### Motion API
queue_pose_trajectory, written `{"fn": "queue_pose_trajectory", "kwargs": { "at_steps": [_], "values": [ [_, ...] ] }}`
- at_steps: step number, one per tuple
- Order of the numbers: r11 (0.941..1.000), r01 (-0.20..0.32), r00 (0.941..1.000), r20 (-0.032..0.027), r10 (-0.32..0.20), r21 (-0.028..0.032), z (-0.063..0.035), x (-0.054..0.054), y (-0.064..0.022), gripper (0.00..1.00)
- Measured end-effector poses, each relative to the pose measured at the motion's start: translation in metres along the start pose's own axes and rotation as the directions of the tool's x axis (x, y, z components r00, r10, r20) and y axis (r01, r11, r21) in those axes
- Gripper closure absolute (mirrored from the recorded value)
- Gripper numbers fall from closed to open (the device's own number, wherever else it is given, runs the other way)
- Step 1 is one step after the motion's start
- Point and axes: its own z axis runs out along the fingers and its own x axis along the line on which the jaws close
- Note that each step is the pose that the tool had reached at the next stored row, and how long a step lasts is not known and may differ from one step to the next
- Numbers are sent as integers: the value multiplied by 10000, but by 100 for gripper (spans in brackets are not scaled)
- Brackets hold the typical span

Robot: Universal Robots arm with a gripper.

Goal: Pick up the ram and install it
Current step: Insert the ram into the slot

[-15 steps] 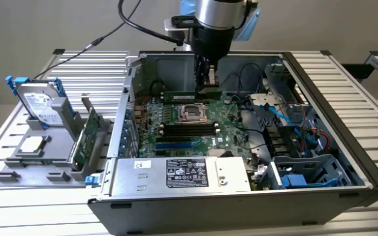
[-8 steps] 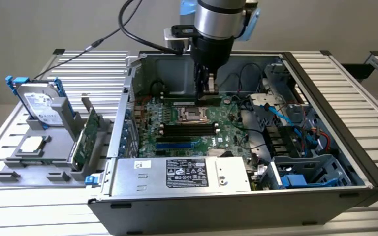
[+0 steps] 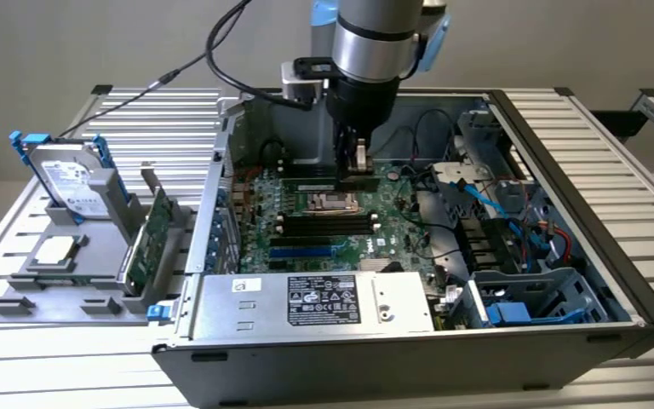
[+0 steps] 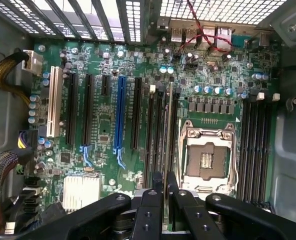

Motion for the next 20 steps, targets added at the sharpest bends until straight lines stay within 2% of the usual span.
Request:
{"fn": "queue_pose_trajectory", "kwargs": {
  "at_steps": [20],
  "values": [
    [10000, 0, 10000, 1, 0, 0, 364, 37, -7, 85]
  ]
}}
